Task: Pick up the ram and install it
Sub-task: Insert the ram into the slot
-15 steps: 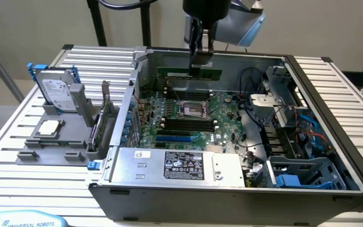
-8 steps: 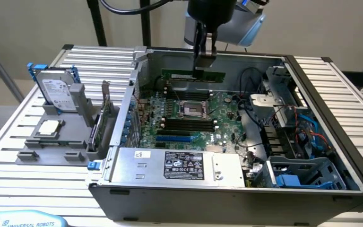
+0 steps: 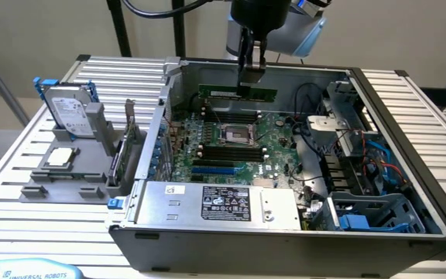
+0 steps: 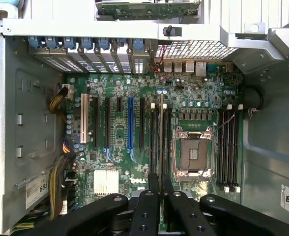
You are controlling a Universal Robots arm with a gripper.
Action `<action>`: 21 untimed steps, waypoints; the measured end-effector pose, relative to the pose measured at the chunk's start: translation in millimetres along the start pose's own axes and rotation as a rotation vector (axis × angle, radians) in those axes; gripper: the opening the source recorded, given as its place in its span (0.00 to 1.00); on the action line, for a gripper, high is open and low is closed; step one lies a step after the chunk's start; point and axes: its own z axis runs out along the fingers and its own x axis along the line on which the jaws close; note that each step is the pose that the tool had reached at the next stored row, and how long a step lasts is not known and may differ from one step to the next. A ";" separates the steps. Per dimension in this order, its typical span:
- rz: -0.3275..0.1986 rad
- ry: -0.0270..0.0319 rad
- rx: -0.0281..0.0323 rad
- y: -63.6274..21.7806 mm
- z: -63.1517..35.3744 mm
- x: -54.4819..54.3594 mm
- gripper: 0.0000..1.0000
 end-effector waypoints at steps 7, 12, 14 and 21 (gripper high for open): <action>0.000 0.0000 0.0000 0.0 0.0 0.0 0.13; 0.000 0.0001 0.0008 -0.1 0.2 0.0 0.13; 0.000 0.0000 0.0013 -0.2 2.8 -0.2 0.13; 0.000 0.0001 0.0014 -0.5 15.6 -3.9 0.13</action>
